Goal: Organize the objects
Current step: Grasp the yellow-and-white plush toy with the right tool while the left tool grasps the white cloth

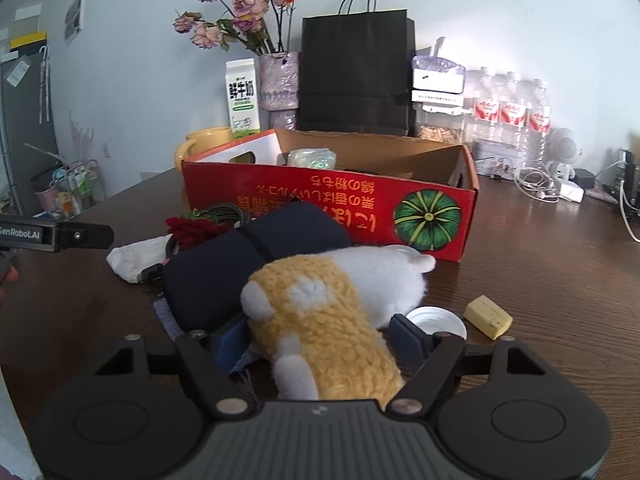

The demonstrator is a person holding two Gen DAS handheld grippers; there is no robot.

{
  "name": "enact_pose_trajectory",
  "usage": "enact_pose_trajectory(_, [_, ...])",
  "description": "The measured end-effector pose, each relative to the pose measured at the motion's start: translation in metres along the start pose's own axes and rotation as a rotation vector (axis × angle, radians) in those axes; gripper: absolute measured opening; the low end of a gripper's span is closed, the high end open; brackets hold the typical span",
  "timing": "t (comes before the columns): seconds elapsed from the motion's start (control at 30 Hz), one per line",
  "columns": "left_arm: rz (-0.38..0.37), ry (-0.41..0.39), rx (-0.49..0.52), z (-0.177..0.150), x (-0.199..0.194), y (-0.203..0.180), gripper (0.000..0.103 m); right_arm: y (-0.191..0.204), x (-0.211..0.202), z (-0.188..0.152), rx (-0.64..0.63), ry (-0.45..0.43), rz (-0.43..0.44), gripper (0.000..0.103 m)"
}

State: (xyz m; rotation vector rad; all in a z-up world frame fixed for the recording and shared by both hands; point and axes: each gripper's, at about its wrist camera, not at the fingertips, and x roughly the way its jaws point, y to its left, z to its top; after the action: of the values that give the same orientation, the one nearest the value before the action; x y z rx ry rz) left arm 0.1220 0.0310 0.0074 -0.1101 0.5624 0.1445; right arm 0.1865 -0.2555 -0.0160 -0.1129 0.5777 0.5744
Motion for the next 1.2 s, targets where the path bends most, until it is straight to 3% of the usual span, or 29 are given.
enact_pose_trajectory(0.07, [0.0, 0.004, -0.001, -0.001, 0.0, 0.001, 0.103, -0.002, 0.001, 0.001, 0.003, 0.009, 0.027, 0.065])
enact_pose_trajectory(0.27, [0.0, 0.014, -0.002, -0.002, 0.002, 0.002, 0.103, 0.001, -0.004, -0.002, -0.012, -0.021, 0.017, 0.058])
enact_pose_trajectory(0.8, [0.021, 0.058, 0.048, 0.001, 0.026, 0.004, 0.103, -0.003, -0.014, 0.003, -0.011, -0.12, -0.085, 0.056])
enact_pose_trajectory(1.2, [-0.051, 0.123, 0.104, 0.005, 0.063, 0.0, 0.103, -0.004, -0.01, 0.004, -0.023, -0.133, -0.125, 0.056])
